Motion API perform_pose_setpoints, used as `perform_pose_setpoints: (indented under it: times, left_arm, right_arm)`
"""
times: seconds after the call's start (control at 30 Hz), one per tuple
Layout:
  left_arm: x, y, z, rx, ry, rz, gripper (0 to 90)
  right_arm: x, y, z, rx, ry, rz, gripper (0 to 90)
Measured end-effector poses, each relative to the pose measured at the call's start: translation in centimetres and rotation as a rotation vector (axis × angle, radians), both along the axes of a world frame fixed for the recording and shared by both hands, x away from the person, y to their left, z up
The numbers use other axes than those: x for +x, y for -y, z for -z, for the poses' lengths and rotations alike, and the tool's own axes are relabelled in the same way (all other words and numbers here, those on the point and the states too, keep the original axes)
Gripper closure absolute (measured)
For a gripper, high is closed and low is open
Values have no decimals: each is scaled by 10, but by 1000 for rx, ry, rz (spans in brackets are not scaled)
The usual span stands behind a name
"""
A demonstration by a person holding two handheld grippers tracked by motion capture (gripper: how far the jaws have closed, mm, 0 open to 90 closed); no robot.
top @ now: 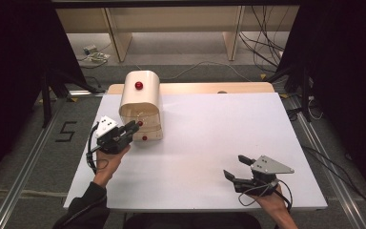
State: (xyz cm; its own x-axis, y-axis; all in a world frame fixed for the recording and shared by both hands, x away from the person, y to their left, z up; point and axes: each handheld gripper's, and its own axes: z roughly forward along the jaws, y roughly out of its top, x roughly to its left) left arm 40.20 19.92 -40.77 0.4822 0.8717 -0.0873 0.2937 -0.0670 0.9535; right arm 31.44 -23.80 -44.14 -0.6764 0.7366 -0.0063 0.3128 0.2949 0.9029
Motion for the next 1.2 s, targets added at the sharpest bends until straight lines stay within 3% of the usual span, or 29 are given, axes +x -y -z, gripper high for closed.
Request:
perform_pose_setpoints:
  times: [0.2, 0.63, 0.93, 1.07, 1.2]
  left_arm:
    - [-6, 2, -5, -31, -8, 11, 602]
    - [-14, 11, -8, -40, -11, 66, 487]
    - [-19, 20, -10, -34, -32, 85, 312]
    - [-22, 23, -10, -51, -39, 119, 243]
    - [-27, 27, -10, -39, -36, 156, 211]
  right_arm:
    - [0, 0, 0, 2, 0, -1, 261]
    - [-1, 0, 0, 4, 2, -5, 261]
    - [-1, -1, -1, 10, 0, -5, 260]
    - [-2, 0, -1, 25, -3, -3, 260]
    - [-1, 0, -2, 32, 0, -4, 260]
